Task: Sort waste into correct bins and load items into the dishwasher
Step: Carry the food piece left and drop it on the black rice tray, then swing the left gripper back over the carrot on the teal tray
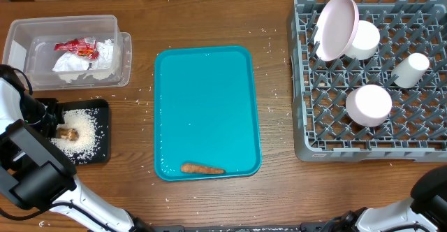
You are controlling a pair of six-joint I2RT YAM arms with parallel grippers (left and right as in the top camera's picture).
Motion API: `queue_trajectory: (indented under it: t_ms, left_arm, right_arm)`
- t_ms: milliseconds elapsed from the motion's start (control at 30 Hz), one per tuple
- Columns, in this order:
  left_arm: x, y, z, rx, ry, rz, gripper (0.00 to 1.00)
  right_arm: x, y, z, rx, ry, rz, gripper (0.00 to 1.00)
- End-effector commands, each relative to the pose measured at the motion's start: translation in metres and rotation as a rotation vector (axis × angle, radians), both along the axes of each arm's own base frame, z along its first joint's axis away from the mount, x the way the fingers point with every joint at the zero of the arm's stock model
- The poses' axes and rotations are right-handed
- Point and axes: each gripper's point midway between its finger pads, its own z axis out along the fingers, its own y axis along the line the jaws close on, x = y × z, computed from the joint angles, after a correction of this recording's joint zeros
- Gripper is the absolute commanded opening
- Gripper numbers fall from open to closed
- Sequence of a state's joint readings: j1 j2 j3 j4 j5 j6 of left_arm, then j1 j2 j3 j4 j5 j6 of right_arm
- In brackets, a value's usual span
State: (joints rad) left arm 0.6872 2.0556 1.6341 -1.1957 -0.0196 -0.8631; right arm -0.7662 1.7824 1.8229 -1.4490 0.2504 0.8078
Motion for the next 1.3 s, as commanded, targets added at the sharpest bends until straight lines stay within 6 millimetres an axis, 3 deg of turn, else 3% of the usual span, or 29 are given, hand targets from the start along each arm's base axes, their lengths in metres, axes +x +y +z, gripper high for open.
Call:
queue_trajectory:
  t_ms: [0,67,200,400,700,767,900,967,1133,1267]
  left_arm:
    - [0.001,-0.002,0.0,0.003,0.001,0.001,0.55]
    - [0.001,-0.003,0.0,-0.005,0.003,-0.003,0.6]
    - [0.004,-0.021,0.001,-0.098,-0.031,-0.054,0.61]
    - [0.027,-0.054,0.013,-0.261,-0.2,-0.211,0.61]
    - [0.072,-0.125,0.075,-0.229,-0.411,-0.565,0.6]
    - [0.082,-0.149,0.089,-0.196,-0.452,-0.702,0.58]
    - [0.102,-0.218,0.106,-0.157,-0.523,-1.046,0.58]
    - [0.102,-0.267,0.103,-0.181,-0.522,-1.235,0.6]
    - [0.071,-0.352,0.081,-0.198,-0.402,-1.56,0.6]
    - [0.02,-0.401,0.047,-0.187,-0.21,-1.786,0.6]
  right_arm:
    - [-0.001,-0.002,0.0,-0.006,0.0,-0.009,1.0]
    - [-0.001,-0.002,0.0,-0.006,0.0,-0.009,1.0]
    - [-0.001,-0.002,0.0,-0.006,0.0,-0.009,1.0]
    - [-0.001,-0.002,0.0,-0.006,0.0,-0.009,1.0]
    - [-0.001,-0.002,0.0,-0.006,0.0,-0.009,1.0]
    - [-0.001,-0.002,0.0,-0.006,0.0,-0.009,1.0]
    - [-0.001,-0.002,0.0,-0.006,0.0,-0.009,1.0]
    - [-0.001,-0.002,0.0,-0.006,0.0,-0.009,1.0]
    - [-0.001,-0.002,0.0,-0.006,0.0,-0.009,1.0]
    - [-0.001,-0.002,0.0,-0.006,0.0,-0.009,1.0]
